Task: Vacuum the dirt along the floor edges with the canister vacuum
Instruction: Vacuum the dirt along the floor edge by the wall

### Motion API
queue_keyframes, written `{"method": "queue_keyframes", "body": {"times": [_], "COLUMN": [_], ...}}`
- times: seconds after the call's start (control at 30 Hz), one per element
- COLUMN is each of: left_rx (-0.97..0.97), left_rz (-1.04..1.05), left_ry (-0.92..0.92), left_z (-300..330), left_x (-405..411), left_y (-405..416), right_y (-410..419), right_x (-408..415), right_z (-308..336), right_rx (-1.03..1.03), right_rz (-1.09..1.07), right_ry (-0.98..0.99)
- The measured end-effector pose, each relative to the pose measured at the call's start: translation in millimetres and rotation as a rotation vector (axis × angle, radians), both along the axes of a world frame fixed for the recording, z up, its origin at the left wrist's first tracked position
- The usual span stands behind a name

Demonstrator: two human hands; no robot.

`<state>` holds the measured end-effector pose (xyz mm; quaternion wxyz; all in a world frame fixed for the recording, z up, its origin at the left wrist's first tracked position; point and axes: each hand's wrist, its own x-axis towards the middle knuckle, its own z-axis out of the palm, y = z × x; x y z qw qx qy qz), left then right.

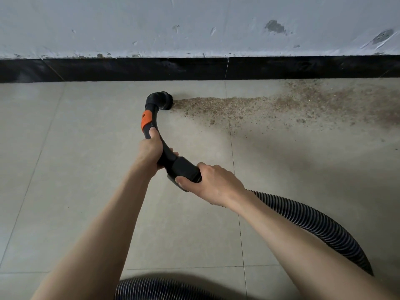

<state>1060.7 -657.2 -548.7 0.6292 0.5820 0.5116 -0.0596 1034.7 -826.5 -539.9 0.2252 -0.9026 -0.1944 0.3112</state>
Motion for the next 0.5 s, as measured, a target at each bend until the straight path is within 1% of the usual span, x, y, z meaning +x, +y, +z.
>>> {"method": "queue_keyframes", "body": {"times": [0.13,0.23,0.33,0.43,0.5], "left_rx": [-0.059,-0.103,-0.163,-0.211,-0.237], "left_rz": [0.012,-0.008,-0.029,0.010,0.026], "left_ry": [0.057,0.116,0.162,0.192,0.192], "left_z": [14.9,38.3,62.0,70.8,71.4], "left_x": [5.1,16.3,27.1,29.3,26.7], "left_y": [-14.0,-20.3,-17.4,-19.6,-24.8], "right_y": [-10.2,-15.7,-13.8,-14.2,-18.6], "right_x": [6.0,12.7,22.8,32.3,32.5], "right_z": [9.6,25.3,44.3,59.4,64.1], "right_rx": [0.003,0.031,0.045,-0.022,-0.055], "right_rz": [-0.013,-0.050,-0.071,-0.029,-0.004], "right_ry": [0.056,0.116,0.091,0.037,0.056]}}
